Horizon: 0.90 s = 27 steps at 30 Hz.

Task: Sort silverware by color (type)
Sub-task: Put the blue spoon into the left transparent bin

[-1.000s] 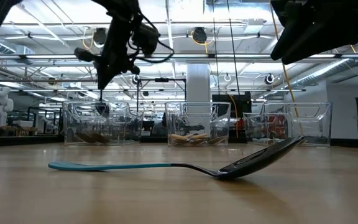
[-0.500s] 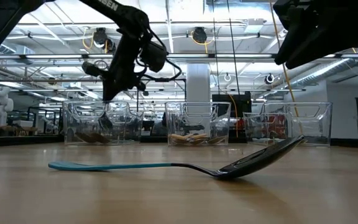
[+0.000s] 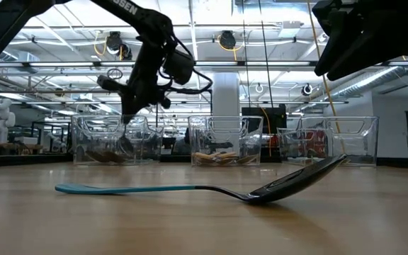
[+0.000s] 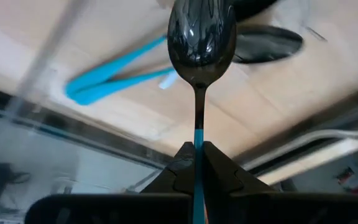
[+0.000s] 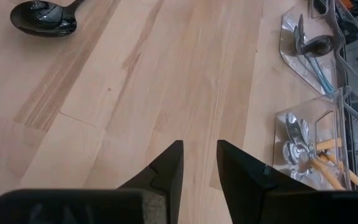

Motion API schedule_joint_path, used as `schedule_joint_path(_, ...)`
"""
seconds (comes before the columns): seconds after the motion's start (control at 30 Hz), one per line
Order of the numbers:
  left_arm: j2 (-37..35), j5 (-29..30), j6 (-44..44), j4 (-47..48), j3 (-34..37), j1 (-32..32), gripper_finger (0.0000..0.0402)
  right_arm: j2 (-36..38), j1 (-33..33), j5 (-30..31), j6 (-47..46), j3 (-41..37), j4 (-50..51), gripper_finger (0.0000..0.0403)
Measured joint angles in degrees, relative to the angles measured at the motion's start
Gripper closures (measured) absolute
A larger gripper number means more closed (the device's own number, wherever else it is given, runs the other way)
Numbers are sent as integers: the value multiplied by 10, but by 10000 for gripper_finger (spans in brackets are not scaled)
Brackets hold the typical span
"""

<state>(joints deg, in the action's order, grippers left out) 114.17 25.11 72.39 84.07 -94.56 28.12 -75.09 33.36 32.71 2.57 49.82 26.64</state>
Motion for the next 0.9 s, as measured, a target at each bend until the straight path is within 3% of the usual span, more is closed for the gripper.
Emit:
schedule_joint_path(0.17, 0, -1, -1, -20, 0, -11, 389, 0, 0, 0, -1, 0, 0, 312)
schedule_joint_path(0.47, 0, -2, -14, -49, 0, -12, 310, 0, 1, 0, -4, 0, 0, 312)
schedule_joint_path(0.63, 0, 5, -46, -55, 0, -16, 295, 0, 2, 0, -4, 0, 2, 312)
schedule_joint_path(0.77, 0, 29, -130, -55, 0, -26, 294, 0, 2, 0, -4, 0, 2, 312)
schedule_joint_path(0.9, 0, 96, -259, -36, -11, -52, 294, 0, 2, 0, -4, 0, 2, 312)
